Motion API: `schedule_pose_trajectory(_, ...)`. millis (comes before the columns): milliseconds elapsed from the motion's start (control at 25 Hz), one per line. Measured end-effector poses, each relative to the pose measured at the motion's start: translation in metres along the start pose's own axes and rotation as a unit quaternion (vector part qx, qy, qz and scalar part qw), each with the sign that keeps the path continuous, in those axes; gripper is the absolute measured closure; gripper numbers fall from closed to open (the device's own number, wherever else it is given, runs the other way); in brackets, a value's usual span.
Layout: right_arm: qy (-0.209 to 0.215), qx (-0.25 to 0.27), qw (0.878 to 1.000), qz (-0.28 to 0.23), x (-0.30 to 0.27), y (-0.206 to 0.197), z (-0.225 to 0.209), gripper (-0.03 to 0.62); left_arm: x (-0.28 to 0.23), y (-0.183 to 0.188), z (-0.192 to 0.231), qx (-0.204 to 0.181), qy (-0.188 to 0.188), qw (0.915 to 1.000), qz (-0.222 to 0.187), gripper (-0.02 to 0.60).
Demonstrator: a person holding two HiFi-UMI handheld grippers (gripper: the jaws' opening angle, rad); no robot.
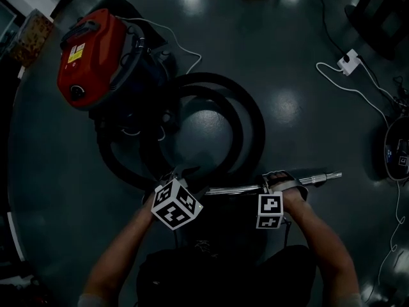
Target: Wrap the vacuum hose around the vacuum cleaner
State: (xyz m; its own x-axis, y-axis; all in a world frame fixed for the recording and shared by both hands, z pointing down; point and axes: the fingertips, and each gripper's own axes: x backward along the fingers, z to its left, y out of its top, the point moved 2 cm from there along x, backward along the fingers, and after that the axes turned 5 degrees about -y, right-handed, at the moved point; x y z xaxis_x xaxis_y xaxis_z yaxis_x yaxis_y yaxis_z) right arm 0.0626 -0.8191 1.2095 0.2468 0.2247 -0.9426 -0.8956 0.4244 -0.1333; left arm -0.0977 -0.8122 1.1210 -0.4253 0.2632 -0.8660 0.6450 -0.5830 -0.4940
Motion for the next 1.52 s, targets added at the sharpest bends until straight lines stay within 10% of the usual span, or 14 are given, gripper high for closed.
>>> schedule_pose_trajectory(640,0.105,-0.087,0.989,-0.059,-0.03,0.01,0.005,0.508,-0.031,-0.008,0.02,-0.024,0.009,0.9992,0.03,0.362)
schedule_pose_trajectory(1240,0.191,-0.122,0.971,-0.074,-0.03,0.013,0.011,0.506,-0.035,-0.019,-0.032,-0.103,-0.105,0.9837,0.104,0.362)
schedule_pose_trajectory(1520,0.202,-0.174,0.959,-0.096,-0.016,0.01,0.003,0.382,-0.044,-0.029,-0.032,-0.096,-0.11,0.9817,0.123,0.362)
